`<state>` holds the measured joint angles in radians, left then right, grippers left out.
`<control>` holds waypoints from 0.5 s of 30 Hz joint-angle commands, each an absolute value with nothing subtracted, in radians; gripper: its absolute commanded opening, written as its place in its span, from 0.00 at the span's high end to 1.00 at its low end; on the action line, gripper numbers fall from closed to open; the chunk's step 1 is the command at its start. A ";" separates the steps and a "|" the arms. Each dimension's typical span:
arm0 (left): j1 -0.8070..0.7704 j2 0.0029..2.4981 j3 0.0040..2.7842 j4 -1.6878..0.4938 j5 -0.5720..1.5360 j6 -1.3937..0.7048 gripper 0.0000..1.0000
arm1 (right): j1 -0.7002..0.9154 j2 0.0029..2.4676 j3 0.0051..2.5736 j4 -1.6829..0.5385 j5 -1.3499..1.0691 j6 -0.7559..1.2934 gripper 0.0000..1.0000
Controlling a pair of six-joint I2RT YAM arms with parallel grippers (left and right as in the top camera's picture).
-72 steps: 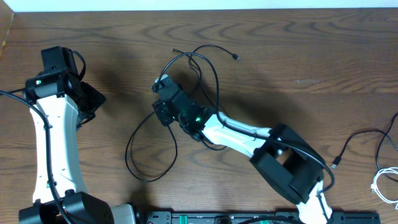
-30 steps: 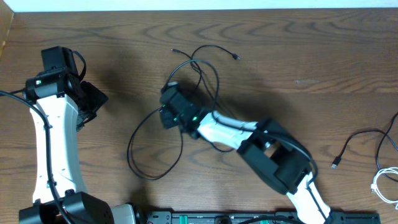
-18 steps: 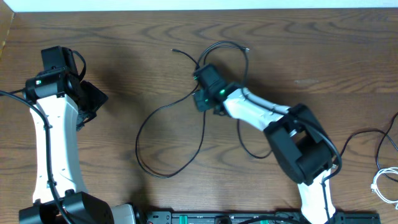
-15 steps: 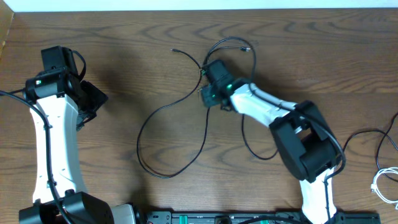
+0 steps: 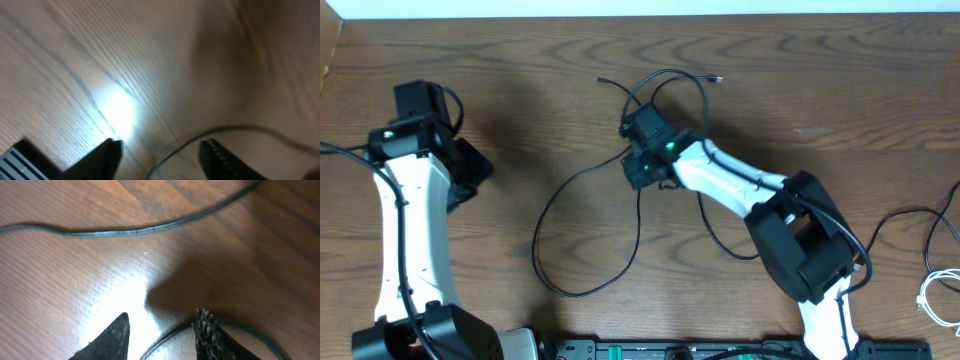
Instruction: Untangle cables
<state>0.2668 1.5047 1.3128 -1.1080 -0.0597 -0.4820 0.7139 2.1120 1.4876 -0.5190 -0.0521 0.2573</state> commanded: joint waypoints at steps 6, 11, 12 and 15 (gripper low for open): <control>0.249 1.571 1.140 -1.045 0.028 -0.414 0.80 | 0.593 1.935 1.625 -0.713 0.189 0.255 0.66; 0.232 1.588 1.063 -0.989 0.094 -0.378 0.76 | 0.487 1.829 1.625 -0.826 0.187 0.231 0.57; 0.226 1.590 1.048 -0.974 0.110 -0.367 0.69 | 0.468 1.814 1.625 -0.844 0.187 0.212 0.56; 0.201 1.591 1.008 -0.944 0.132 -0.355 0.61 | 0.409 1.772 1.625 -0.902 0.187 0.173 0.55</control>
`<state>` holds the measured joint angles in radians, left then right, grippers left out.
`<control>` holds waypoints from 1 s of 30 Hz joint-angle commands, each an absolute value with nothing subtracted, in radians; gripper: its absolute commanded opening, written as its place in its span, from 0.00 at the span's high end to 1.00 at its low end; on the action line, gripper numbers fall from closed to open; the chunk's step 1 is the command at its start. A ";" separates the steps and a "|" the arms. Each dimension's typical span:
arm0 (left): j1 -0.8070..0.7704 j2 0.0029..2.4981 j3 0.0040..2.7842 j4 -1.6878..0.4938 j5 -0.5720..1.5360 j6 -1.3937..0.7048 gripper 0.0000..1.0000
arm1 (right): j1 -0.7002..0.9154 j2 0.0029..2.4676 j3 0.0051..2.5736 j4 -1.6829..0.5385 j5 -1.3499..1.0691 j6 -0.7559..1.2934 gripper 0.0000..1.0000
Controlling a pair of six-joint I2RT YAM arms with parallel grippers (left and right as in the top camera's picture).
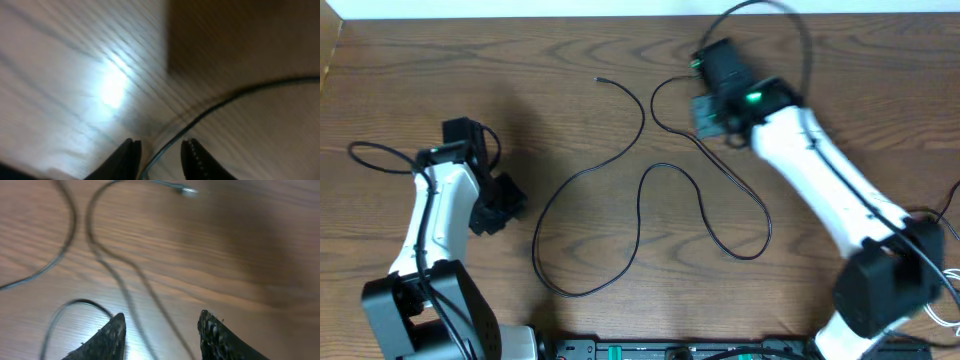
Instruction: Untangle cables
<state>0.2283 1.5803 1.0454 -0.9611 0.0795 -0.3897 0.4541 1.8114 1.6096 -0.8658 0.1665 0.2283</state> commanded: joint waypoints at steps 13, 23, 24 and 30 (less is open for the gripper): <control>0.096 1.594 0.876 -0.866 0.131 -0.348 0.42 | 0.215 1.740 1.625 -1.058 0.140 0.160 0.52; 0.038 1.594 0.814 -0.825 0.131 -0.353 0.86 | 0.173 1.740 1.625 -1.093 0.140 0.159 0.51; 0.029 1.594 0.815 -0.824 0.132 -0.362 0.92 | 0.173 1.740 1.625 -1.093 0.140 0.159 0.52; -0.004 1.594 0.817 -0.824 0.134 -0.358 0.92 | 0.169 1.740 1.625 -1.093 0.140 0.159 0.52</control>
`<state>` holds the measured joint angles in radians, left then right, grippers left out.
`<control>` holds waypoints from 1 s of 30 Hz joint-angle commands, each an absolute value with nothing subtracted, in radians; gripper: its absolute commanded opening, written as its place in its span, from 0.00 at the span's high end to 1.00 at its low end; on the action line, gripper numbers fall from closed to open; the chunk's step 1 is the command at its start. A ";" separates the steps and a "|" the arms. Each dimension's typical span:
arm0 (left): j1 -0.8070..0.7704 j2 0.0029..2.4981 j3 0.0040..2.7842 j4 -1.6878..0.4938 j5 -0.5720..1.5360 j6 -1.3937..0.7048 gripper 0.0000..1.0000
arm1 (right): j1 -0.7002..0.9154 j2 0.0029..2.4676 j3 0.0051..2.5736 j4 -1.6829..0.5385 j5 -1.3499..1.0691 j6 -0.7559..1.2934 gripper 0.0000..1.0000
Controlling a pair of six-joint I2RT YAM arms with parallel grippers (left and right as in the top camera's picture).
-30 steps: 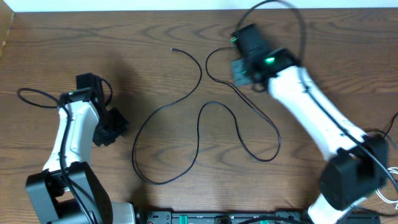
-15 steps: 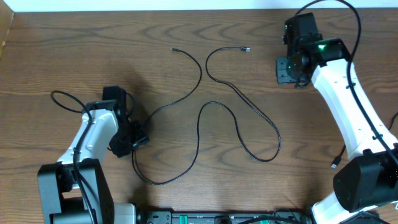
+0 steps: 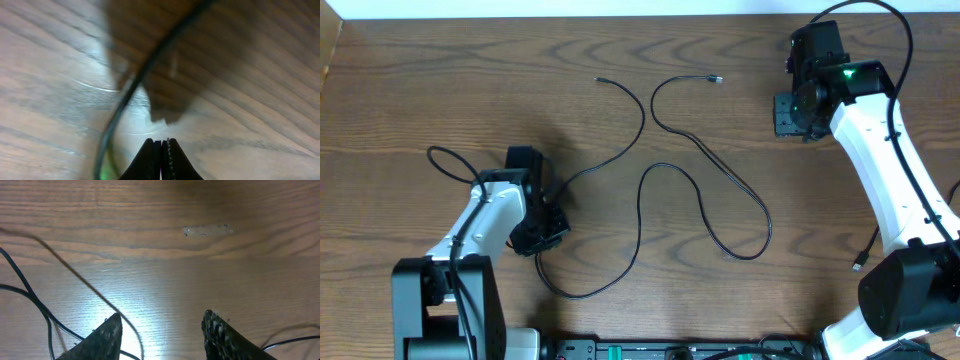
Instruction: Untangle cables
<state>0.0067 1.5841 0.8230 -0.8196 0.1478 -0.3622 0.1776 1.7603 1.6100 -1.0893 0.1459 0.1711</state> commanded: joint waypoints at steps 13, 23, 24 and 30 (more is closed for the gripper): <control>-0.004 1.593 1.000 -0.888 0.033 -0.241 0.37 | 0.169 1.740 1.625 -1.094 0.140 0.159 0.51; -0.004 1.630 0.901 -0.830 0.002 -0.246 0.35 | 0.169 1.740 1.625 -1.100 0.140 0.159 0.51; -0.004 1.639 0.895 -0.824 -0.001 -0.251 0.36 | 0.169 1.740 1.625 -1.100 0.140 0.159 0.51; -0.004 1.700 0.889 -0.824 -0.014 -0.278 0.36 | 0.169 1.740 1.625 -1.101 0.140 0.159 0.51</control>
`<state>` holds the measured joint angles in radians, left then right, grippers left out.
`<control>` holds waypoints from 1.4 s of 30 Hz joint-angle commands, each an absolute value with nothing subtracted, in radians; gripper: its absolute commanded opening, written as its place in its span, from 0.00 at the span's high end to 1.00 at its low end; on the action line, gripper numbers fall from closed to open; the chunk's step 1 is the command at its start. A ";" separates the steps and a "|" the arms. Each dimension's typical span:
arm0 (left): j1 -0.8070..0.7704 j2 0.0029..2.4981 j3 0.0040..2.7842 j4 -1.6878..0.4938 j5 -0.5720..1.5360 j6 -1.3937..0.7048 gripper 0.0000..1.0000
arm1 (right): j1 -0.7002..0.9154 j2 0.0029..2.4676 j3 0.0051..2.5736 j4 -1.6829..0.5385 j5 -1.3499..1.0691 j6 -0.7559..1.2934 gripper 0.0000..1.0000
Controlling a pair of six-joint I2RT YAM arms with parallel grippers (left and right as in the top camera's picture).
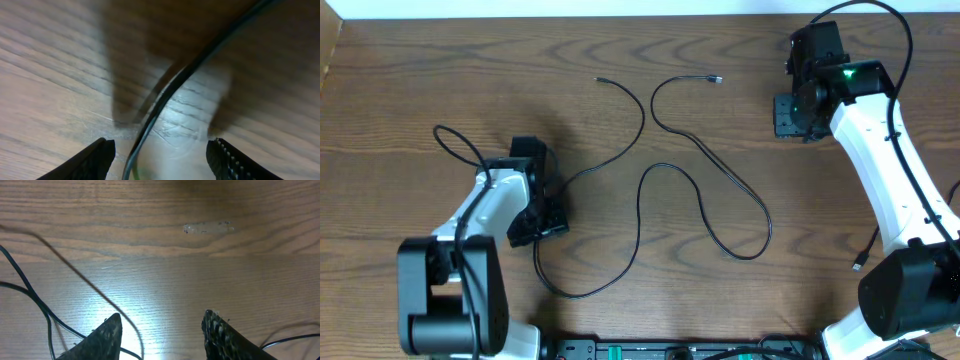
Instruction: Untangle cables
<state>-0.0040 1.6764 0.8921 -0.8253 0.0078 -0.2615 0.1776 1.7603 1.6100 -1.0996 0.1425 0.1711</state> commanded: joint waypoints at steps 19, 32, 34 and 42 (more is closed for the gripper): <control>-0.030 1.652 1.077 -0.684 0.923 -0.343 0.93 | 0.059 1.741 1.625 -1.110 0.089 0.158 0.53; -0.380 1.658 1.125 -0.028 0.783 -0.765 0.93 | 0.056 1.741 1.624 -1.143 0.068 0.155 0.53; -0.446 1.673 1.125 0.002 0.715 -0.765 0.93 | 0.056 1.741 1.624 -1.146 0.068 0.155 0.53; -0.597 1.814 1.124 -0.013 0.589 -0.760 0.93 | 0.056 1.741 1.624 -1.150 0.069 0.155 0.53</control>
<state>-0.5800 1.7561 1.1217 -0.0017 0.6552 -0.7528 0.0563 1.7603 1.6100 -1.1454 0.0742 0.1703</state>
